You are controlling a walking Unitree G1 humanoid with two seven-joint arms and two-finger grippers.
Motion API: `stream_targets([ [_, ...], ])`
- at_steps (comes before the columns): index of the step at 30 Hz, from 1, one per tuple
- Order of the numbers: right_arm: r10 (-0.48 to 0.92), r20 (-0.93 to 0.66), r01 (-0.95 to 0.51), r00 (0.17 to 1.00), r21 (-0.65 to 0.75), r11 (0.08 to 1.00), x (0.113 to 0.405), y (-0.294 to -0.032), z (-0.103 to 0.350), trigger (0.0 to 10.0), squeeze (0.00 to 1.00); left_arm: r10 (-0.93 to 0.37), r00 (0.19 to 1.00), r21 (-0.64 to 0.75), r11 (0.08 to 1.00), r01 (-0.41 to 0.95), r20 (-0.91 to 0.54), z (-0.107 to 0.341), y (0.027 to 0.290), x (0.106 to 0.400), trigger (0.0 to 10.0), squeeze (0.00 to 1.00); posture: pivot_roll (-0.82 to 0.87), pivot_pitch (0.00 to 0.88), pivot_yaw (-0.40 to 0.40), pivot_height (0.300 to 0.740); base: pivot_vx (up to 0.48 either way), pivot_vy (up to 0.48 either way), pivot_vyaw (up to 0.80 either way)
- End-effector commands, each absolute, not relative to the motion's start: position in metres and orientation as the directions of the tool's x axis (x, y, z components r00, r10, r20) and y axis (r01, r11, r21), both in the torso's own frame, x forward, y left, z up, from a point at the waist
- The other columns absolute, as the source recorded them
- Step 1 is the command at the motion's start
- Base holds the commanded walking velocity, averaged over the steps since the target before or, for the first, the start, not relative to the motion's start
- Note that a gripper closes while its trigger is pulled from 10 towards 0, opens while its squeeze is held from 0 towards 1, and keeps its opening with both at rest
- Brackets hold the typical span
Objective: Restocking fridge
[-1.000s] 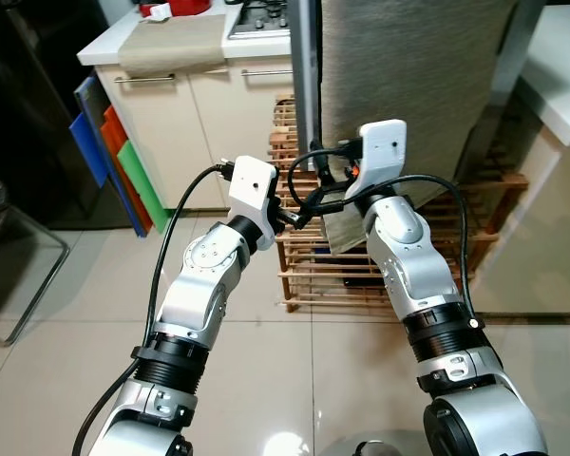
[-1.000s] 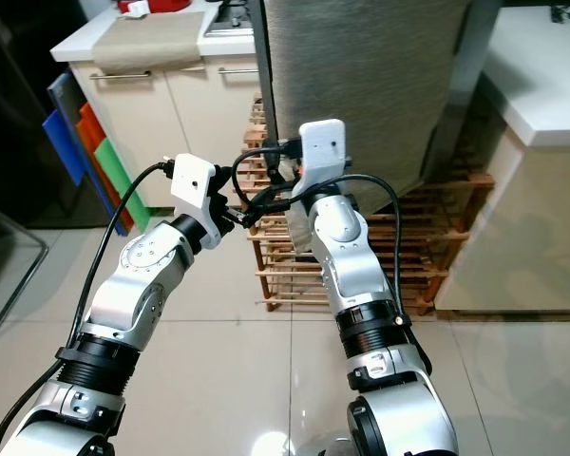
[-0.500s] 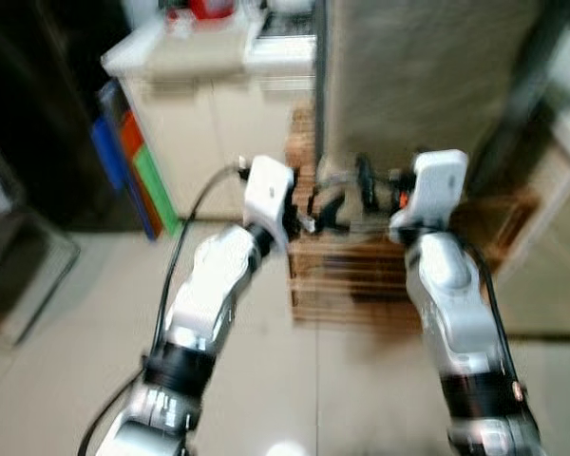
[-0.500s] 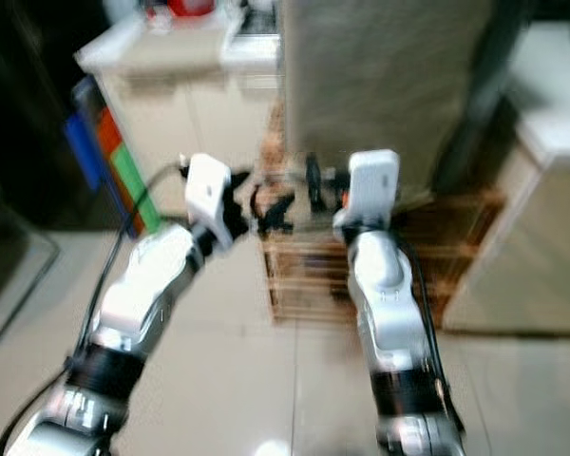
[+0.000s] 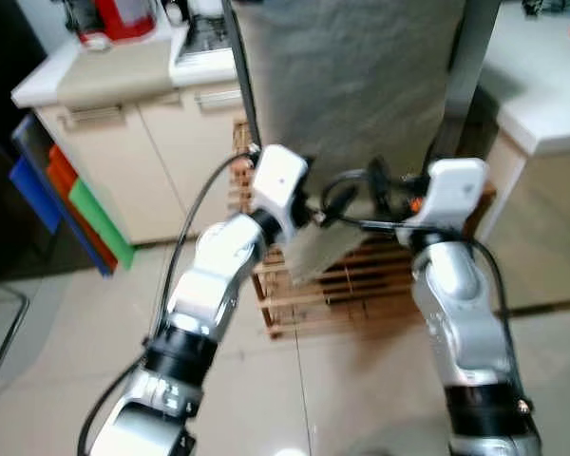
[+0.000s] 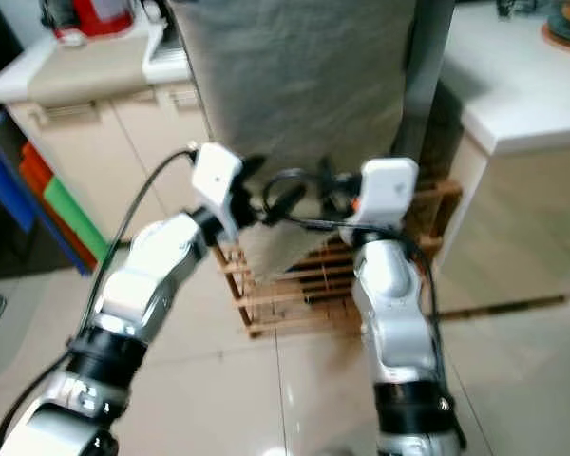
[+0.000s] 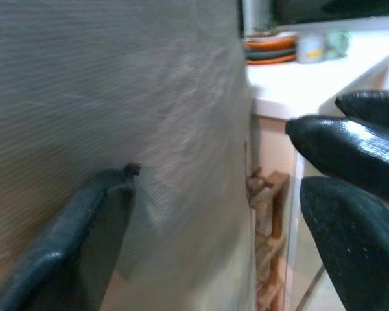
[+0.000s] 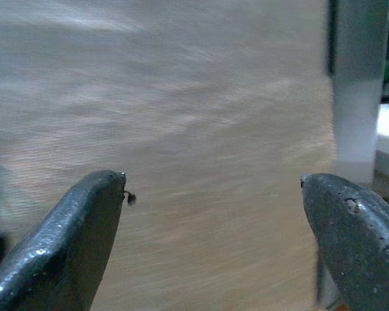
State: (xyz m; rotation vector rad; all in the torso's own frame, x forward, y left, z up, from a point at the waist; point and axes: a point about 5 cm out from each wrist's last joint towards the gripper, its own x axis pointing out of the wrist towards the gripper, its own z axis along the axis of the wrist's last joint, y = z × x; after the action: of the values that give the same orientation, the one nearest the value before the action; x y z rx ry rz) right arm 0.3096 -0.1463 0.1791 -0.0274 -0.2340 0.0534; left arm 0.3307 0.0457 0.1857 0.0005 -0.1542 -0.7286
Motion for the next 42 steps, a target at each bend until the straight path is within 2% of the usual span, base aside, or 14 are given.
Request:
stream_targets([
  [1,0.077,0.234,-0.072,0.969,-0.027,0.997,0.311,-0.138,0.182,10.0,0.0,-0.624,0.769,0.068,0.78,0.621,0.138,0.189,0.057,0.336,10.0,0.0,-0.19,0.0,0.139,0.74,0.0,0.0,0.0],
  [16,0.093,0.219,-0.09,0.971,-0.024,0.996,0.313,-0.132,0.18,10.0,0.0,-0.456,0.884,0.018,0.889,0.457,0.104,0.185,0.08,0.352,10.0,0.0,-0.18,0.0,0.138,0.74,0.0,0.0,0.0],
  [23,0.085,0.2,-0.08,0.976,-0.03,0.996,0.314,-0.135,0.178,10.0,0.0,-0.483,0.867,0.014,0.874,0.485,0.121,0.184,0.075,0.347,10.0,0.0,-0.18,0.0,0.129,0.74,0.0,0.0,-0.11],
  [30,0.021,0.208,-0.002,0.978,-0.091,0.996,0.306,-0.159,0.173,10.0,0.0,-0.541,0.831,0.007,0.838,0.545,0.129,0.182,0.07,0.34,10.0,0.0,-0.19,0.0,0.123,0.74,0.0,0.0,-0.75],
  [31,0.009,0.224,0.027,0.975,-0.158,0.987,0.301,-0.166,0.17,10.0,0.0,-0.529,0.84,-0.048,0.842,0.537,0.12,0.178,0.077,0.34,10.0,0.0,-0.19,0.0,0.123,0.74,0.0,0.0,-0.74],
  [32,0.009,0.224,0.027,0.975,-0.158,0.987,0.301,-0.166,0.17,10.0,0.0,-0.529,0.84,-0.048,0.842,0.537,0.12,0.178,0.077,0.34,10.0,0.0,-0.19,0.0,0.123,0.74,0.0,0.0,-0.74],
  [33,-0.042,0.191,0.075,0.981,-0.165,0.983,0.295,-0.18,0.157,10.0,0.0,-0.455,0.888,-0.113,0.881,0.46,0.067,0.165,0.097,0.343,10.0,0.0,-0.2,0.0,0.125,0.74,0.0,0.0,-0.76],
  [35,-0.148,0.102,0.161,0.984,-0.133,0.978,0.283,-0.204,0.133,10.0,0.0,-0.321,0.946,-0.154,0.937,0.313,-0.032,0.143,0.13,0.343,10.0,0.0,-0.2,0.0,0.128,0.74,0.0,0.0,-0.76],
  [37,-0.256,0.021,0.257,0.966,-0.121,0.959,0.261,-0.231,0.111,10.0,0.0,-0.205,0.97,-0.084,0.977,0.195,-0.131,0.114,0.165,0.327,10.0,0.0,-0.2,0.0,0.127,0.74,0.0,0.0,-0.77],
  [40,-0.29,-0.01,0.287,0.957,-0.114,0.951,0.253,-0.239,0.105,10.0,0.0,-0.193,0.971,-0.069,0.98,0.185,-0.139,0.108,0.168,0.319,10.0,0.0,-0.19,0.0,0.118,0.74,0.0,0.0,-0.76],
  [42,-0.297,-0.021,0.293,0.955,-0.122,0.948,0.25,-0.241,0.102,10.0,0.0,-0.217,0.97,-0.06,0.975,0.212,-0.105,0.112,0.161,0.316,10.0,0.0,-0.18,0.0,0.113,0.74,0.0,0.0,-0.76],
])
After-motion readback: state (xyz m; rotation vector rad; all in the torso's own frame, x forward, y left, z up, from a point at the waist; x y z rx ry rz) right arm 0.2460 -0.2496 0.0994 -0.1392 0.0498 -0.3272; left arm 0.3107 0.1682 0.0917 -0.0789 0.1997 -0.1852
